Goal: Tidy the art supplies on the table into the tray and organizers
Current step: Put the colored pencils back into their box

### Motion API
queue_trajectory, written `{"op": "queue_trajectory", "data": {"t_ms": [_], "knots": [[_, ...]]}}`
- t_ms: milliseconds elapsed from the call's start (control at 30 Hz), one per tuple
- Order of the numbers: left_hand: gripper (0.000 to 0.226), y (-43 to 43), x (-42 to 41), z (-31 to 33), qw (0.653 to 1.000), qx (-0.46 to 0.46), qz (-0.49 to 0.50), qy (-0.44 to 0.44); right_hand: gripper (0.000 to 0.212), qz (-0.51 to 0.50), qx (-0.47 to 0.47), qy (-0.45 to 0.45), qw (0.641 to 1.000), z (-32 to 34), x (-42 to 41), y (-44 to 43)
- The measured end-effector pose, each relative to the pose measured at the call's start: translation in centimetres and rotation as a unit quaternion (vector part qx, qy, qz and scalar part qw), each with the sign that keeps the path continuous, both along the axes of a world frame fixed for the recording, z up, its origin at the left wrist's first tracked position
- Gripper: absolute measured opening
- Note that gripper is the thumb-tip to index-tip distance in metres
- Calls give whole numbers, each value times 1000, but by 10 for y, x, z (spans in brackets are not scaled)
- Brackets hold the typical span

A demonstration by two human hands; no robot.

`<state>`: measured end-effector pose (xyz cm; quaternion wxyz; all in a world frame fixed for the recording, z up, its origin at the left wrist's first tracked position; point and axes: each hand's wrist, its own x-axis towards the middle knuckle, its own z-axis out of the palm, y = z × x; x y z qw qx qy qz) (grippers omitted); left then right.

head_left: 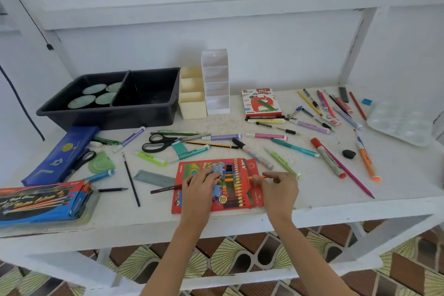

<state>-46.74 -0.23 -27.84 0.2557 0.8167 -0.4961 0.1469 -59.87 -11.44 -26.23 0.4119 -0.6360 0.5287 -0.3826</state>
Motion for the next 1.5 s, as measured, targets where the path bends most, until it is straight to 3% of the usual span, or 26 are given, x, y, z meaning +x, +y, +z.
{"op": "queue_trajectory", "data": {"t_ms": [267,467,533,667,767,933,1033,1167,1267,1500], "knots": [[39,0,1,-4,1000,-6,8,1,32,42,-94,131,986,0,16,22],[36,0,1,-5,999,-30,15,7,41,133,-76,179,972,2,8,32],[43,0,2,-5,999,-28,8,16,38,128,-65,141,980,3,5,29],[42,-8,-4,6,998,-55,-28,27,13,122,-30,-38,991,12,-2,35],[25,-17,-20,21,992,-87,-86,23,10,158,83,-130,975,20,-3,40],[42,-26,-35,34,982,-67,-157,81,11,83,176,-258,946,25,-10,32],[59,-21,-36,36,990,-35,-111,84,11,12,213,-326,921,29,-20,15],[61,-1,-23,29,988,-30,-40,147,11,-105,171,-335,920,37,-43,-15],[73,12,-7,16,986,41,-30,162,15,-161,134,-323,923,37,-61,-30],[107,22,-1,-3,985,90,3,144,15,-139,138,-276,941,20,-56,-29]]}}
